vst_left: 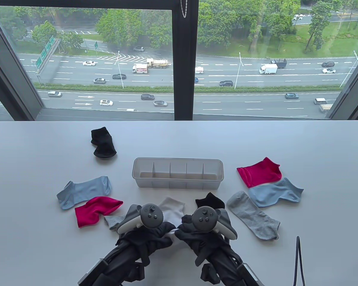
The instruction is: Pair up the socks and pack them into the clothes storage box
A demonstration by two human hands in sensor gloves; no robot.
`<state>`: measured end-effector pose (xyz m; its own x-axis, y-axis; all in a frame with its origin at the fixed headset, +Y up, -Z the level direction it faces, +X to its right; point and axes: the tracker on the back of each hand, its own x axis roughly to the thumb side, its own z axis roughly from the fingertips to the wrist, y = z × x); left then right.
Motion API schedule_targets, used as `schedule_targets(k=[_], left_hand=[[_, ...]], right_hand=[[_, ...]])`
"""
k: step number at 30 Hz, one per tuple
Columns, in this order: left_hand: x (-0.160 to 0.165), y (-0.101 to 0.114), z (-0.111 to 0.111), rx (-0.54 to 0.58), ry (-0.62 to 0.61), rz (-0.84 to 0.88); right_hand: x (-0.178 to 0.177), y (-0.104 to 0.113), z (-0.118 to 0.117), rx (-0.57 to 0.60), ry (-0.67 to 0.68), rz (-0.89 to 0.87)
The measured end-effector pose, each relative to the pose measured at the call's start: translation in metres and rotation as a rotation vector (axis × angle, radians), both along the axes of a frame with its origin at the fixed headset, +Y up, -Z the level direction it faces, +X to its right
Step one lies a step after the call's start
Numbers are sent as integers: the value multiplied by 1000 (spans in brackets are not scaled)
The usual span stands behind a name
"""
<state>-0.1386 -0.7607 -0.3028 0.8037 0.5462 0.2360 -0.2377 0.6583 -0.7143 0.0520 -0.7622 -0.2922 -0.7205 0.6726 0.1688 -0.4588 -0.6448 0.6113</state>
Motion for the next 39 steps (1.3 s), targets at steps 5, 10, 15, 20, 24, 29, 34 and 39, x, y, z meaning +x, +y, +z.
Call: schedule_targets(k=[5,10,15,20,24,29,34,39], left_hand=[[-3,-1,1,-33,3,44],[1,-1,3,-32,-3,43],[8,0,6,37,-14,-28],[6,-2,6,-1,-20,-4],[6,-2,6,-8,-28,-2],[7,-1,7,10,-27,0],[6,-1,5,68,2,4],[3,-2,5,40,4,24]], right_hand=[[-1,-1,0,7,-17,-7],[-2,-3,0,12,-44,19],[-4,-4,0,-17,-80,2],[-4,4,0,32,-16,7],[-3,4,0,-10,11,4],[-6,-4,0,-63,-31,-30],[-4,-4,0,-30,-55,-9],[-3,1,0,-28,61,26]])
